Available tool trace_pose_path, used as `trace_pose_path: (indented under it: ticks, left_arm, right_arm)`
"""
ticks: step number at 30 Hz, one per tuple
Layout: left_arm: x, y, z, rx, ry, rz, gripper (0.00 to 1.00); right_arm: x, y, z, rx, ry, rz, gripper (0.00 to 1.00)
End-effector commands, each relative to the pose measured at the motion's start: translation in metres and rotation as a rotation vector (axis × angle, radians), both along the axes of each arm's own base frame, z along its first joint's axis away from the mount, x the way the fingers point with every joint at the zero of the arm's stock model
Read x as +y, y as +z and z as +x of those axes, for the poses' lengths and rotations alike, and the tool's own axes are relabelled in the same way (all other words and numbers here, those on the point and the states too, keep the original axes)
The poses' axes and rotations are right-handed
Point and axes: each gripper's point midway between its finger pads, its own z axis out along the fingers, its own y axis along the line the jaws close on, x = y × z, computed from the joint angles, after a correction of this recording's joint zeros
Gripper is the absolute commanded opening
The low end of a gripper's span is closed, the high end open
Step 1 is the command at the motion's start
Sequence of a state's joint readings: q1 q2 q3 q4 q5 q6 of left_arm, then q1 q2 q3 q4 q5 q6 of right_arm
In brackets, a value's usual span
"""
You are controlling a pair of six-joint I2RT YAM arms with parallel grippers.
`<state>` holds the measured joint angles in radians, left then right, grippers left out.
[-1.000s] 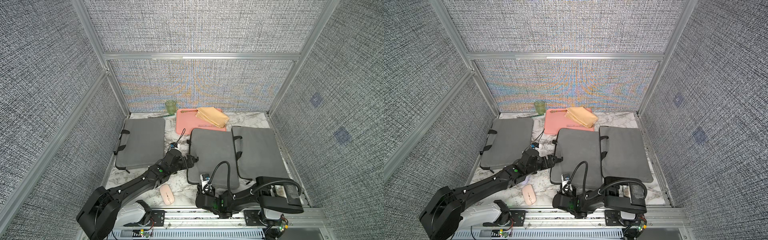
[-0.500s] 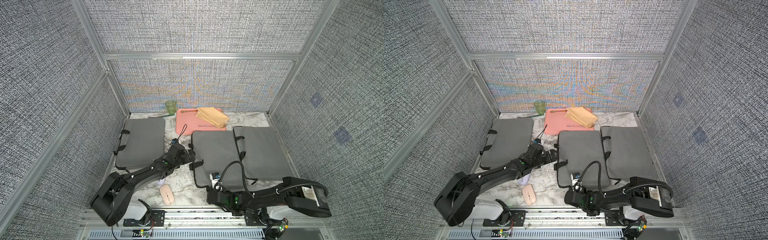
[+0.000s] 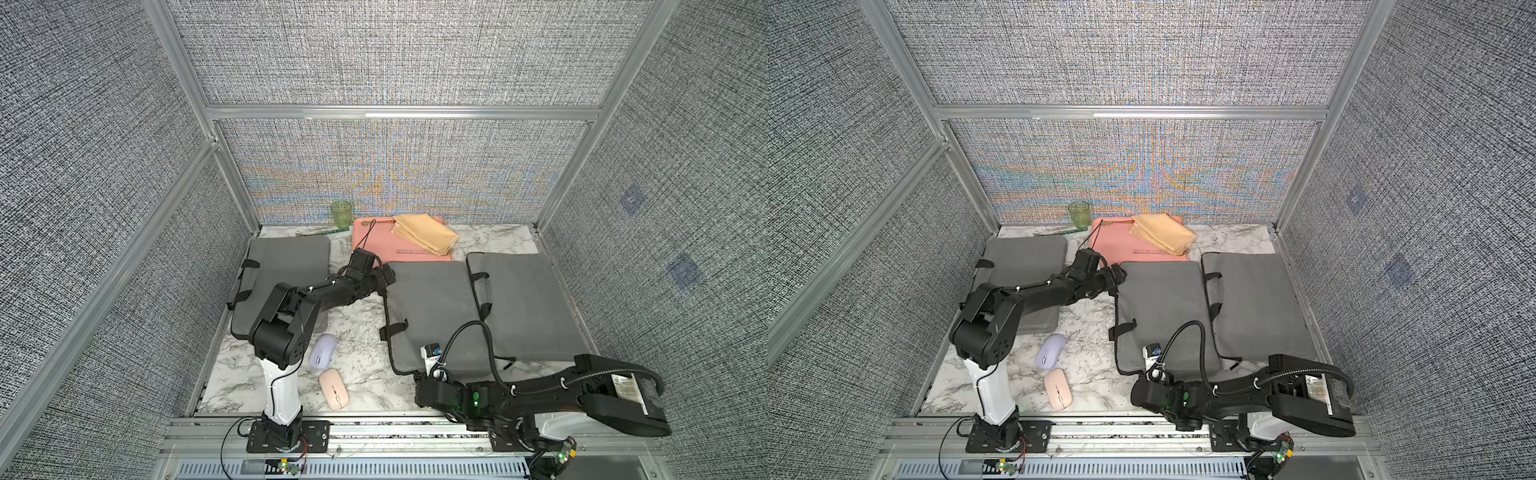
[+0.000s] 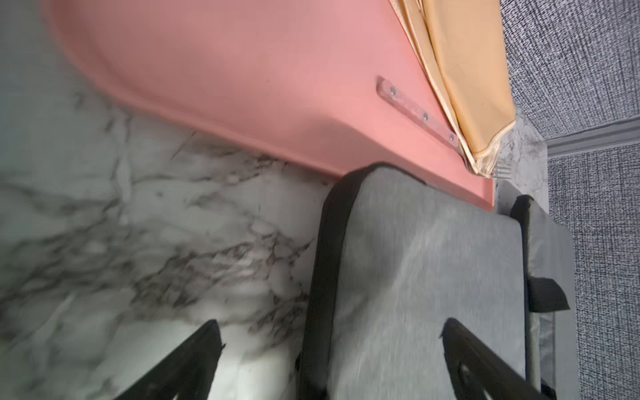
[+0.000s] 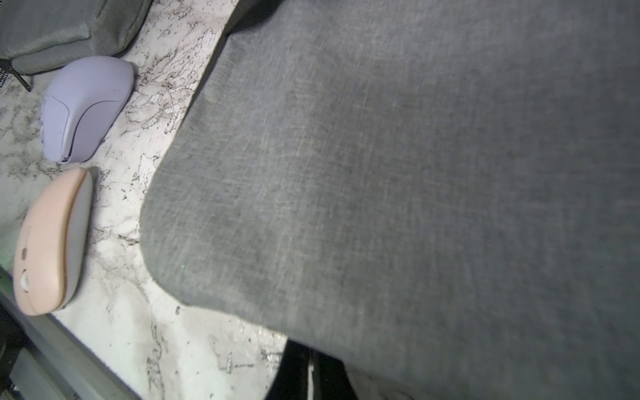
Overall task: Put the mouse into the laptop bag
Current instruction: Unzip the zipper on the zippered laptop bag.
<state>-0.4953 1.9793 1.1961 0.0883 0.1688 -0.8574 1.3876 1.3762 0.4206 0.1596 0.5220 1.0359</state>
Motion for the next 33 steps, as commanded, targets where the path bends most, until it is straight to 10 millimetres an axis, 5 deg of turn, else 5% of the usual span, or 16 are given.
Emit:
trace_pose_path:
  ticks: [1,3,8,10,25,30,33]
  left_arm:
    - [-0.024,-0.011,0.002,0.051,-0.077,-0.072,0.97]
    - [-0.027,-0.020,0.004,0.063,-0.077,-0.077,0.89]
    - [-0.022,-0.016,0.002,0.032,-0.056,-0.087,0.15]
    - [-0.014,-0.010,-0.005,0.022,-0.038,-0.075,0.00]
    - [0.120,0.050,-0.126,-0.136,0.272,0.032,0.00]
    - [0.137,0.048,-0.151,-0.156,0.302,0.019,0.00]
    - [0.144,0.042,-0.154,-0.148,0.333,0.032,0.00]
  right_arm:
    - [-0.021,0.001,0.012,-0.067,-0.060,-0.073,0.00]
    - [-0.021,0.005,0.013,-0.078,-0.057,-0.071,0.00]
    - [-0.017,0.013,0.014,-0.095,-0.041,-0.068,0.00]
    - [-0.016,0.015,0.014,-0.098,-0.031,-0.074,0.00]
    - [-0.057,0.005,0.039,-0.049,-0.077,-0.191,0.00]
    - [-0.084,-0.002,0.062,0.043,-0.160,-0.279,0.00]
    - [-0.079,-0.011,0.049,0.122,-0.113,-0.249,0.00]
